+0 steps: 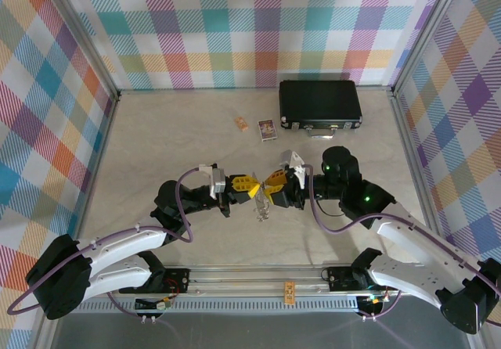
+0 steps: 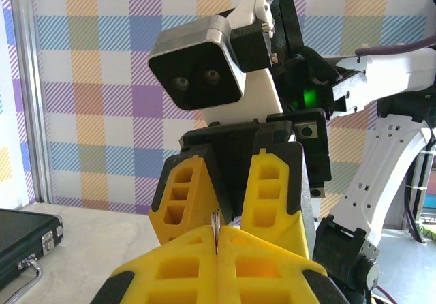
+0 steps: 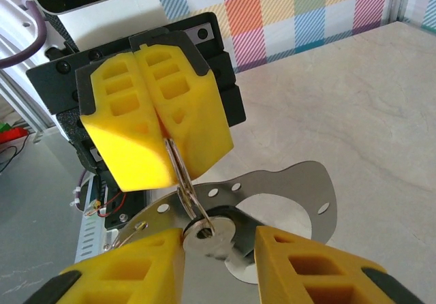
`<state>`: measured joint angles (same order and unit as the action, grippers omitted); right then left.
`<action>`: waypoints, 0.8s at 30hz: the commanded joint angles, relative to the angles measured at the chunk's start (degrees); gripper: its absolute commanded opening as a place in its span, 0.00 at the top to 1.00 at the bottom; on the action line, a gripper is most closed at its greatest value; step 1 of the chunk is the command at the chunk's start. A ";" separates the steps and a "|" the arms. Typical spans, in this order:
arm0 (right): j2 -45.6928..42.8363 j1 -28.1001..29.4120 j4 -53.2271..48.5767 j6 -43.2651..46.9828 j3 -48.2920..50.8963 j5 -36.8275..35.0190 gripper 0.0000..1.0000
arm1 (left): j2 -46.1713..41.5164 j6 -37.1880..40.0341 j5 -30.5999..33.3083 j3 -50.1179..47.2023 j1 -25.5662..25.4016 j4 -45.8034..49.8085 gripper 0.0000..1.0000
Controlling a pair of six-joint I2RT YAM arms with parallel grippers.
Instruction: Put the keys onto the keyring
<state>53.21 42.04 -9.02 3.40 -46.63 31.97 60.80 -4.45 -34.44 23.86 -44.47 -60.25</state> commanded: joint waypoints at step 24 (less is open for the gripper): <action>1.02 1.82 -2.57 2.68 0.72 -1.16 1.00 | 1.16 -4.28 1.92 -0.58 0.19 -10.69 1.00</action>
<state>53.60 43.55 -8.88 3.90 -46.57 28.62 61.58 -6.48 -33.28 23.68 -44.47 -62.87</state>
